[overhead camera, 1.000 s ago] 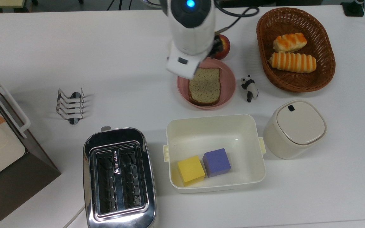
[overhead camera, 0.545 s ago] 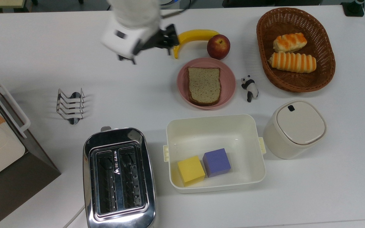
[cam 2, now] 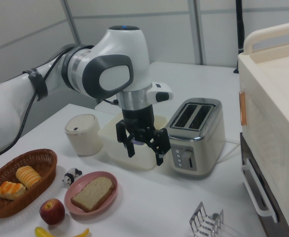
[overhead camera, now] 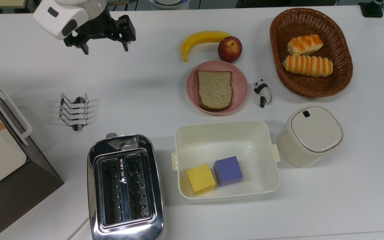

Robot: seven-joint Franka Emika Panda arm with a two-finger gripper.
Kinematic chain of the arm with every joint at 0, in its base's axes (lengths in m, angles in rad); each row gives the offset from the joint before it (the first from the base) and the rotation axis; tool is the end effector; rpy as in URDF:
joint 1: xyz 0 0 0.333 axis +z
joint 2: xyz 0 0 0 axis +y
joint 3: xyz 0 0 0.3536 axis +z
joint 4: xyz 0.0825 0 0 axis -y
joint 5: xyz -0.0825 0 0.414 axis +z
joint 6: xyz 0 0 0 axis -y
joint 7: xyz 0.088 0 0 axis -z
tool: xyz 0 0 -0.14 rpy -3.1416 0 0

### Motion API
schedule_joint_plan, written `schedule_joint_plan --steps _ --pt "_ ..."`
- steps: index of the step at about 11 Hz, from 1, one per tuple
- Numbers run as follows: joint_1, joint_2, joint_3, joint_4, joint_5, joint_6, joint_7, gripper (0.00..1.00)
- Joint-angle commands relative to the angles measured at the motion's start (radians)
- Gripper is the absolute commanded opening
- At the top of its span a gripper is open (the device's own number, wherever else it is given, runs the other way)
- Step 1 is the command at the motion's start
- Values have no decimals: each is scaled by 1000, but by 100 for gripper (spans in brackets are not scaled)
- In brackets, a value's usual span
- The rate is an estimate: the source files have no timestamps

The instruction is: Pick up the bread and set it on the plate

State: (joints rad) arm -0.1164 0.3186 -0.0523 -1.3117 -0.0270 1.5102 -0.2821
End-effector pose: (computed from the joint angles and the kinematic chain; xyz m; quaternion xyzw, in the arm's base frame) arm 0.6684 -0.1124 0.5515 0.9963 0.0574 -0.0631 0.0078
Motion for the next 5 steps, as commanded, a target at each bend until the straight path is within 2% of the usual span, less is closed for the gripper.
schedule_joint_plan --steps 1,5 --pt "11 -36 2 -27 -40 77 17 100" --pt "11 -42 0 -29 -51 84 23 100"
